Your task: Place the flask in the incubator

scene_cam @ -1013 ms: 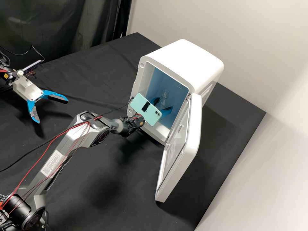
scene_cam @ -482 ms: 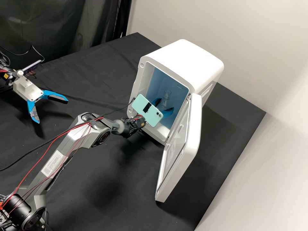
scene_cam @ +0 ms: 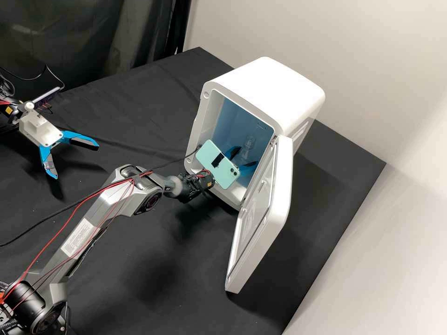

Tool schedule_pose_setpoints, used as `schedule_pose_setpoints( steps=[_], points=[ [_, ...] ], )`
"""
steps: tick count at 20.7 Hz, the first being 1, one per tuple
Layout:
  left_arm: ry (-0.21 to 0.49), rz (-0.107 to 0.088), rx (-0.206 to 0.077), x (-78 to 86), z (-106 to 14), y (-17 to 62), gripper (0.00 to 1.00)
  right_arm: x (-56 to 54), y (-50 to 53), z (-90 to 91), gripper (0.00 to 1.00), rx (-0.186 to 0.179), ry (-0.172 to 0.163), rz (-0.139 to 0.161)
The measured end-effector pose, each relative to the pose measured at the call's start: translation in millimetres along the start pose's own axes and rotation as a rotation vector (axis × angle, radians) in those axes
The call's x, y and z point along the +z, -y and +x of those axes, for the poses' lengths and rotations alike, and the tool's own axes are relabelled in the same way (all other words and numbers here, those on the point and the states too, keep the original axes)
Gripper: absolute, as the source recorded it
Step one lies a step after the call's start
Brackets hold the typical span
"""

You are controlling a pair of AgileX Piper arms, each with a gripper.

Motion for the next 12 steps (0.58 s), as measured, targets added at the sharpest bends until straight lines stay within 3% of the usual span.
schedule_pose_setpoints(
  steps=[3,11,12],
  points=[
    [0.004,0.002,0.000,1.1,0.6,0.0,1.00,8.2,-4.2,1.5,0.00,0.030,0.009,0.000],
    [0.001,0.001,0.001,1.0,0.7,-0.1,1.00,9.5,-4.0,2.4,0.00,0.034,0.008,-0.001],
    [0.001,0.001,0.001,1.0,0.7,-0.1,1.00,9.5,-4.0,2.4,1.00,0.034,0.008,-0.001]
  ],
)
